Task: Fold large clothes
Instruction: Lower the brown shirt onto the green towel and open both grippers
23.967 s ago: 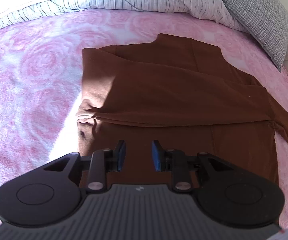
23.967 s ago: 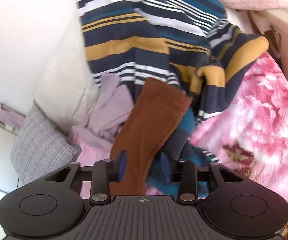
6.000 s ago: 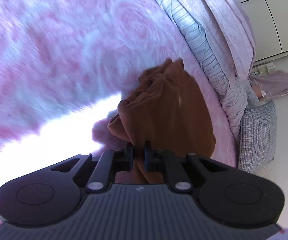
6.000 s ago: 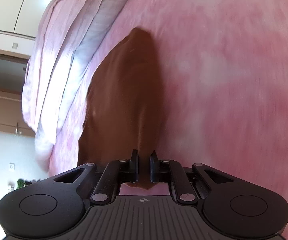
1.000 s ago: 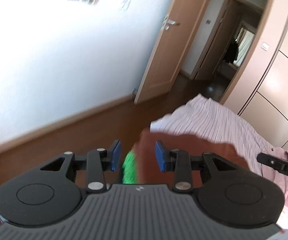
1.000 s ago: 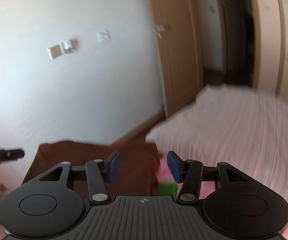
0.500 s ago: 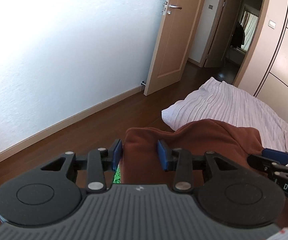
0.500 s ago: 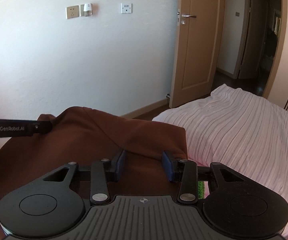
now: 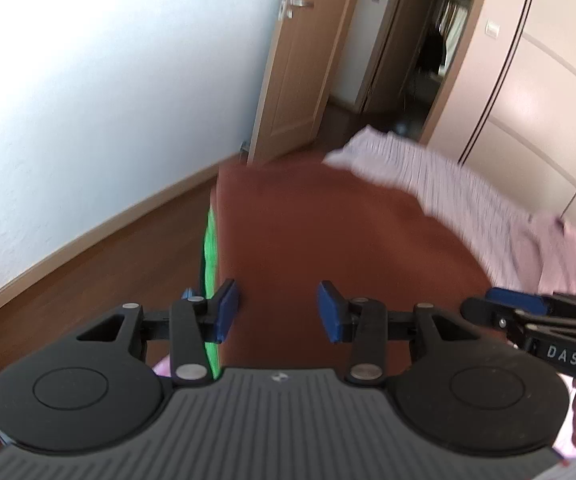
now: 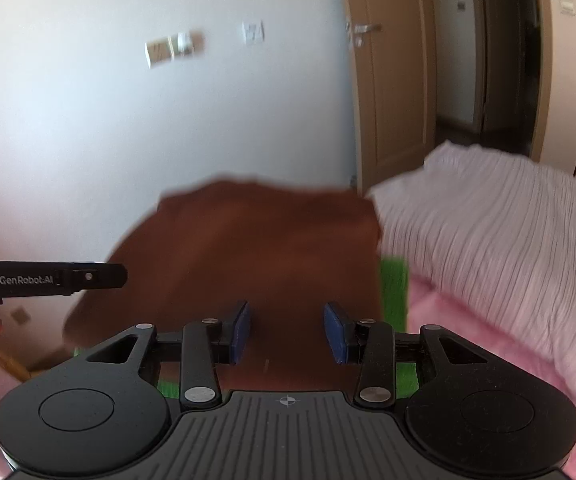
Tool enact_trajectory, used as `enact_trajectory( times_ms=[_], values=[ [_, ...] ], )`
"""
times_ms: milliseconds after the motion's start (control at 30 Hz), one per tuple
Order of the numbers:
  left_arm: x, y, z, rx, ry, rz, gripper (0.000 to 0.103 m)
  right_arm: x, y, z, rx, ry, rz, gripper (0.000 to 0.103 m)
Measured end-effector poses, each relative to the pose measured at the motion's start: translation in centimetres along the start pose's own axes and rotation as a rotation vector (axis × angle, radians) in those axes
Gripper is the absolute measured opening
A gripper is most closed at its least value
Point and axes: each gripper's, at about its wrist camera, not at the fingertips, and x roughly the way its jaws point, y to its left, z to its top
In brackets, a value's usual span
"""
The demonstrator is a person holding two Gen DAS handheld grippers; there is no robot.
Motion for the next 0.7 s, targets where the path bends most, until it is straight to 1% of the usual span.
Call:
enact_trajectory(
  times_ms=[33, 100, 200, 267, 333, 400, 433, 500, 567, 600, 700],
  values=[
    [0.5, -0.1, -0.7, 0.002, 0.022, 0.018, 0.038, 0.4, 0.2, -0.3, -0.010, 0.005, -0.010, 0.038],
    [0.6, -0.2, -1.5, 0.012, 0.010, 0.032, 0.038, 1.0, 0.3, -0.5, -0.031, 0.023, -0.014, 0.038],
    [-0.4, -0.6, -1.2, 0.014, 0.021, 0.043, 0.038, 0.3, 0.2, 0.0, -0.011, 0.028, -0.036, 0.039],
    [-1.5, -0.8, -1.0, 0.015, 0.024, 0.041, 0.039, -1.0, 0.4, 0.2, 0.000, 0.021, -0.052, 0.040],
    [-2.7, -0.6, -0.9, 0.011, 0.023, 0.039, 0.043, -2.4, 0.6, -0.1, 0.010, 0.010, -0.062, 0.043],
    [-4.3, -0.7, -0.9, -0.003, 0.020, 0.032, 0.050, -4.1, 1.0, -0.5, 0.030, 0.009, -0.061, 0.052],
    [-4.7, -1.0, -0.8, -0.006, 0.017, 0.028, 0.052, -5.1, 1.1, -0.7, 0.048, 0.004, -0.062, 0.053],
    [-6.5, -1.3, -1.3, -0.006, 0.004, 0.032, 0.062, -7.0, 1.5, -1.2, 0.078, -0.007, -0.047, 0.060],
    [-7.9, -1.8, -1.8, -0.014, -0.005, 0.037, 0.067, -8.9, 1.8, -1.6, 0.103, -0.015, -0.032, 0.064],
    [-8.7, -1.9, -2.1, -0.019, -0.005, 0.038, 0.072, -9.7, 1.9, -1.8, 0.112, -0.013, -0.034, 0.067],
    [-11.0, -2.5, -3.1, -0.017, -0.006, 0.032, 0.080, -12.2, 2.8, -2.5, 0.114, 0.005, -0.027, 0.068]
  ],
)
